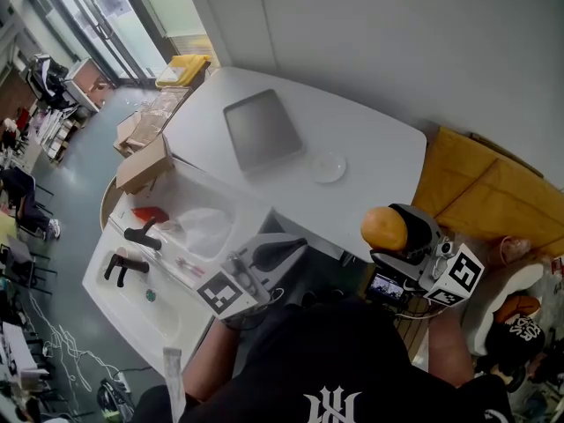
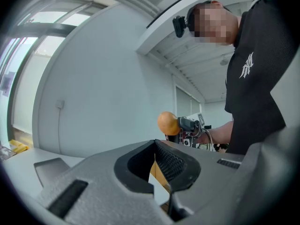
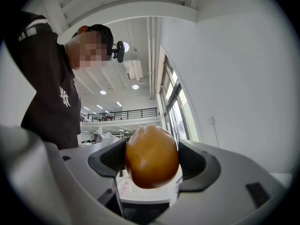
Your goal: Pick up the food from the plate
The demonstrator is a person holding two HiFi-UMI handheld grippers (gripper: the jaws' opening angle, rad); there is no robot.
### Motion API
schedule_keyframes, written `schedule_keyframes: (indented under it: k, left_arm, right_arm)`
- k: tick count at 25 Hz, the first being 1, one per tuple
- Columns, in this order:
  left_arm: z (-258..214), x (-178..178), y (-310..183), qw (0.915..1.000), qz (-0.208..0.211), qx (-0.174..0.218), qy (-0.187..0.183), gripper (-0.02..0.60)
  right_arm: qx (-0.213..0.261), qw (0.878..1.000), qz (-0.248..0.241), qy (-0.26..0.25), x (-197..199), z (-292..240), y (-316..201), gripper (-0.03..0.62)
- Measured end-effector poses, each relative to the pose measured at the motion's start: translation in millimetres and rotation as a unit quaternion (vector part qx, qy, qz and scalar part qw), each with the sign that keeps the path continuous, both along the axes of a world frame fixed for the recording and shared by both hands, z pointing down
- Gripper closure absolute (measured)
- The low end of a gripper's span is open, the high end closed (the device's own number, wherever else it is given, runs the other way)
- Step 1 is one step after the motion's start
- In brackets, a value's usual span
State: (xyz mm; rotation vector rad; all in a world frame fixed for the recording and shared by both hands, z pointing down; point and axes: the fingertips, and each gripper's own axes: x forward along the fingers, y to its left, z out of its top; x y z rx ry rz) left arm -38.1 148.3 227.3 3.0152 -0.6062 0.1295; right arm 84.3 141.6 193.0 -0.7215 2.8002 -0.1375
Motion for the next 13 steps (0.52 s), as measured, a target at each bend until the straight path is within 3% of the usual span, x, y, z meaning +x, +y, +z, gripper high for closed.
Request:
schedule_keyframes:
  k: [13]
  left_arm:
    - [15.5, -23.5, -11.4, 1.0000, 0.003, -0.003, -0.007, 0.575]
  right_arm:
    - [-0.006, 1.000, 0.007, 0.015, -23.7, 12.6, -9.8, 0.250]
